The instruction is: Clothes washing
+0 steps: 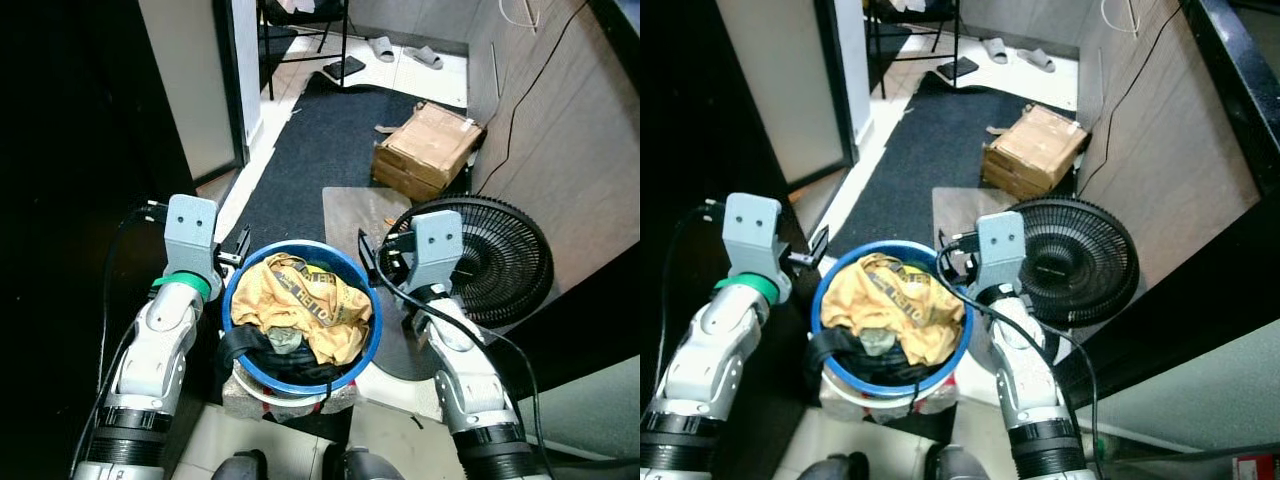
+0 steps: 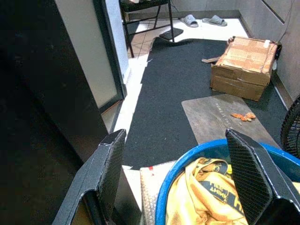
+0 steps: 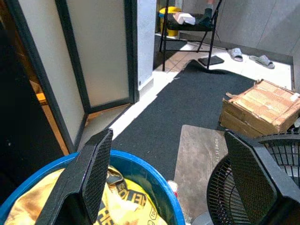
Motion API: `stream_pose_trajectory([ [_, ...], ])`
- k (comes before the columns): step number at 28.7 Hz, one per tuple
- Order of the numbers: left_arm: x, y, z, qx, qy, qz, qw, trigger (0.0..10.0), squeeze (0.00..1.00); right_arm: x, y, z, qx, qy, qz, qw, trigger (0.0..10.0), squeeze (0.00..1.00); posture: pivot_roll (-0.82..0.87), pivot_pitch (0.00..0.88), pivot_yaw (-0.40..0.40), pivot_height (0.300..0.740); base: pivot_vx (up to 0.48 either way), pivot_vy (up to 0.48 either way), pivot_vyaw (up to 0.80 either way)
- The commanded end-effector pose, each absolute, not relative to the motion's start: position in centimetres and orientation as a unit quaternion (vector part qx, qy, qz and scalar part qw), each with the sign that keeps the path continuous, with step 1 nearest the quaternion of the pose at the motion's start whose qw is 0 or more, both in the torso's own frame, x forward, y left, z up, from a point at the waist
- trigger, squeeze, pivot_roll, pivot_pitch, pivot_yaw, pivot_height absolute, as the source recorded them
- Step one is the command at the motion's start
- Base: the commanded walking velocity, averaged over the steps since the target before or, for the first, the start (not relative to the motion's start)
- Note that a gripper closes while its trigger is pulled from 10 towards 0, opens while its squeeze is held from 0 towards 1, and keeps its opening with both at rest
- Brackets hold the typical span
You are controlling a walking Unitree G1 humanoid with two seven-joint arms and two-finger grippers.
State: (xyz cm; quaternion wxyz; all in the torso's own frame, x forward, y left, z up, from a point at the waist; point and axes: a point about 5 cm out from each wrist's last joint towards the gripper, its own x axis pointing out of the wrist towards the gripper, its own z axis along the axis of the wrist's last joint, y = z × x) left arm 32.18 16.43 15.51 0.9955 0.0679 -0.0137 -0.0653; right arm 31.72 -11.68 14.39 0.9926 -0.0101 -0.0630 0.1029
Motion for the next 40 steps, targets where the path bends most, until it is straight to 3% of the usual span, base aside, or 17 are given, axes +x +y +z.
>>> stream_pose_trajectory([
  [1, 32.07, 16.33, 14.63, 0.08, 0.002, -0.075, 0.994, 10.0, 0.0, 31.62, -11.93, 13.82, -0.01, -0.053, 0.099, 0.994, 10.0, 0.0, -0.03, 0.071, 0.024, 0.74, 0.0, 0.0, 0.0],
  [14, 31.99, 16.39, 14.05, 0.079, 0.008, -0.072, 0.994, 10.0, 0.0, 31.77, -11.96, 13.64, -0.01, -0.048, 0.101, 0.994, 10.0, 0.0, -0.03, 0.066, 0.019, 0.74, 0.0, 0.0, 0.0],
  [40, 31.99, 16.56, 14.08, 0.078, 0.006, -0.064, 0.995, 10.0, 0.0, 31.8, -11.91, 13.74, -0.006, -0.048, 0.102, 0.994, 10.0, 0.0, -0.03, 0.079, 0.021, 0.66, 0.0, 0.0, 0.0],
])
